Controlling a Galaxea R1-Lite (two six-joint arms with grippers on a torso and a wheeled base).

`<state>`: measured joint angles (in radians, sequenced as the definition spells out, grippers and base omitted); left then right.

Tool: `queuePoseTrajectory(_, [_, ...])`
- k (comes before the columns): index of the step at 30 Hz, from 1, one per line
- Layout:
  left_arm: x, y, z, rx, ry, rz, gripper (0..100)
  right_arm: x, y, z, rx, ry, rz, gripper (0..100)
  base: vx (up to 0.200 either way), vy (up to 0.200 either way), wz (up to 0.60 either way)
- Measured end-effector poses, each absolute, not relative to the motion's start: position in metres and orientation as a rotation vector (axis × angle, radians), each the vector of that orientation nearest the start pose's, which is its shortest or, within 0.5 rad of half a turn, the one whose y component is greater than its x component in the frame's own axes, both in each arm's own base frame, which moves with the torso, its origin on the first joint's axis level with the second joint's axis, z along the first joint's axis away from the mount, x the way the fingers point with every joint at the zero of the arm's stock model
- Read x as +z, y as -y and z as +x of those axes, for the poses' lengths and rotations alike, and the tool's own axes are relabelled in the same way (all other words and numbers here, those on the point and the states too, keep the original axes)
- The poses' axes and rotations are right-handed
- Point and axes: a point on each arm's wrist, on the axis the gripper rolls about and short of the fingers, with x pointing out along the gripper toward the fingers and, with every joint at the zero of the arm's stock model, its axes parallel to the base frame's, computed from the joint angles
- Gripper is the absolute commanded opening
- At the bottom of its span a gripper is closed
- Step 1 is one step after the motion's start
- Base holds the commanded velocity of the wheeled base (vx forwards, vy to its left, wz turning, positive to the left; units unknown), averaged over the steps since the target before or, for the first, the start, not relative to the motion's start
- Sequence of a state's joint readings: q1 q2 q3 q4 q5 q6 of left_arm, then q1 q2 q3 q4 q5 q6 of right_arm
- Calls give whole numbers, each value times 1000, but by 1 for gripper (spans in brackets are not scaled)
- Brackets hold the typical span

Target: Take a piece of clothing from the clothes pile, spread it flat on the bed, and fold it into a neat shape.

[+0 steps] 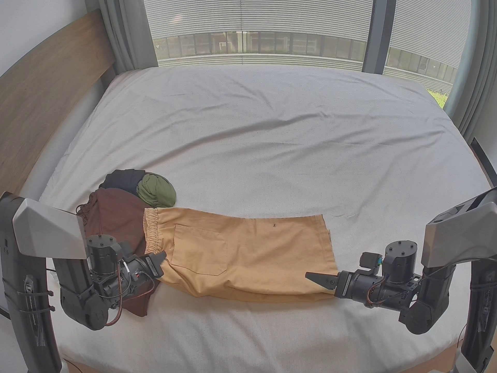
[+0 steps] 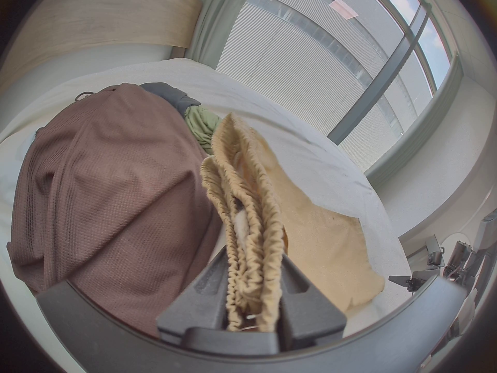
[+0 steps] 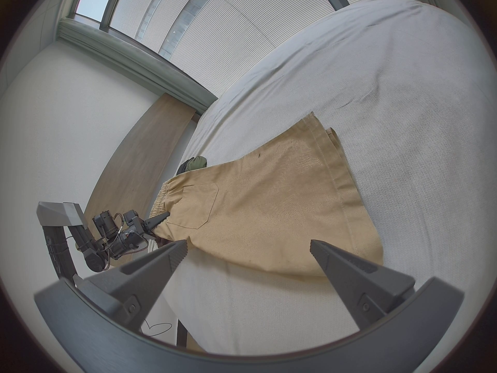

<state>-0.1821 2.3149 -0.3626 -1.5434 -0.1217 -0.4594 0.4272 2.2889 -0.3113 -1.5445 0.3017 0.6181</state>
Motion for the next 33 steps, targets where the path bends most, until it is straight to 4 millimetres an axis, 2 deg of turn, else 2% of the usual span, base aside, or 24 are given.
queuePoseTrajectory(7, [-3,71,298,-252,-445,-430,0,-7,-126,261,557,-648,553,100,0,0,0])
queuePoseTrajectory(14, [5,97,301,-338,-412,-420,0,-8,-126,261,556,-649,553,100,0,0,0])
queuePoseTrajectory(33, [12,144,309,-482,-354,-410,0,-8,-126,262,553,-647,554,100,0,0,0])
